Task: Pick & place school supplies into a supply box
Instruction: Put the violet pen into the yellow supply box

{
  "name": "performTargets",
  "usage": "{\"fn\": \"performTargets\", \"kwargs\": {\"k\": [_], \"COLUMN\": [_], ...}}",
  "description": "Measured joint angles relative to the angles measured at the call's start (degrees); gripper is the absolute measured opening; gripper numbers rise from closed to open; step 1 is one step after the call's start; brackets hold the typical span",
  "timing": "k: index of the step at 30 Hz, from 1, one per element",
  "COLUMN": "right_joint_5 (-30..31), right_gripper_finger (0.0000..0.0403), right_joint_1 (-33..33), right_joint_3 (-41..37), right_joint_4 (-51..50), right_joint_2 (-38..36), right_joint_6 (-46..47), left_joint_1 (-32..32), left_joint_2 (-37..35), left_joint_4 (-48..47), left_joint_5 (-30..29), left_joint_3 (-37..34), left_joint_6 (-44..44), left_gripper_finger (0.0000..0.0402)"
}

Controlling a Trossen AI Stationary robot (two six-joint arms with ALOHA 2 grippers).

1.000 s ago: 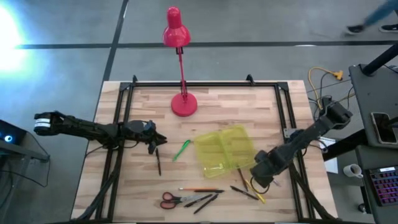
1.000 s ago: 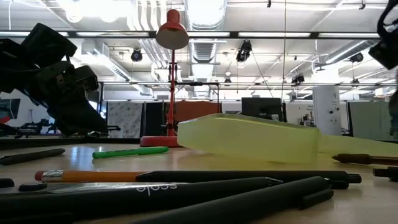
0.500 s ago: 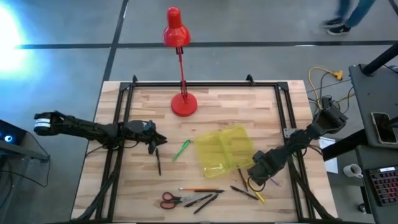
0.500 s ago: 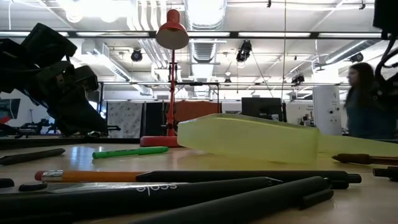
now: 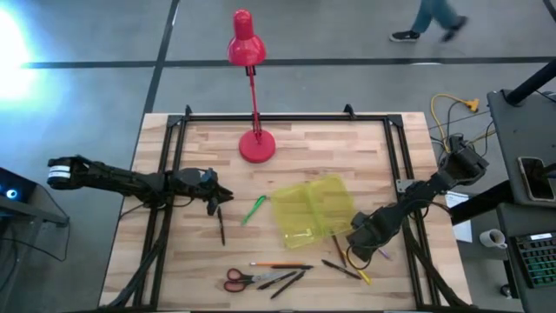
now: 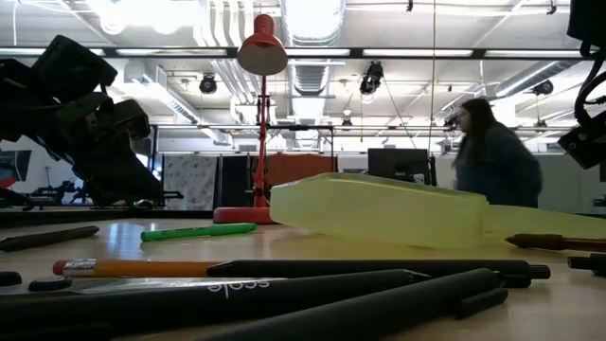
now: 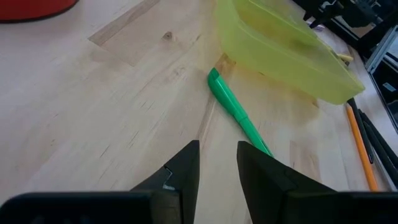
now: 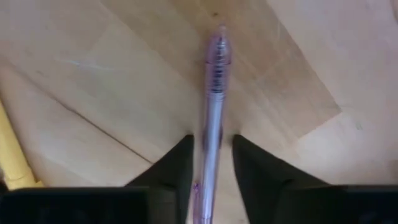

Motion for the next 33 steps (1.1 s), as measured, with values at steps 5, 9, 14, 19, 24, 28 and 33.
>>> {"fn": "performTargets", "kwargs": {"k": [5, 9, 14, 19, 24, 28, 33], "right_joint_5": [-0.7, -2.0, -2.8, -1.2, 12.8, 22.9, 23.8], "right_gripper_finger": [0.0023, 0.0021, 0.002, 0.0019, 0.0019, 0.0019, 0.0019], "right_joint_1": [0.0, 0.0, 0.0, 0.0, -2.1, -7.8, -17.4], "right_joint_3": [0.0, 0.6, 4.4, 6.3, 7.1, 7.1, 7.2], "right_joint_4": [0.3, 0.3, 4.2, 11.1, 17.9, 19.8, 32.7], "right_joint_2": [0.1, 0.1, -2.8, -7.0, -11.1, -12.6, -9.3], "right_joint_6": [1.8, 2.8, 2.5, 7.4, 12.4, 12.4, 4.4], "left_joint_1": [0.0, 0.0, 0.0, 0.0, 0.0, 0.0, 0.0], "left_joint_2": [0.0, 0.0, 0.0, 0.0, 0.0, 0.0, 0.0], "left_joint_4": [0.0, 0.0, 0.0, 0.0, 0.0, -0.1, -0.1], "left_joint_5": [0.0, 0.0, -0.2, -0.2, -0.2, -0.2, -0.1], "left_joint_3": [0.0, 0.0, 0.0, 0.0, 0.1, 0.1, 0.1], "left_joint_6": [0.0, 0.0, 0.0, 0.0, 0.0, -8.6, -24.6], "left_gripper_finger": [0.0092, 0.0092, 0.0092, 0.0092, 0.0092, 0.0092, 0.0092]}}
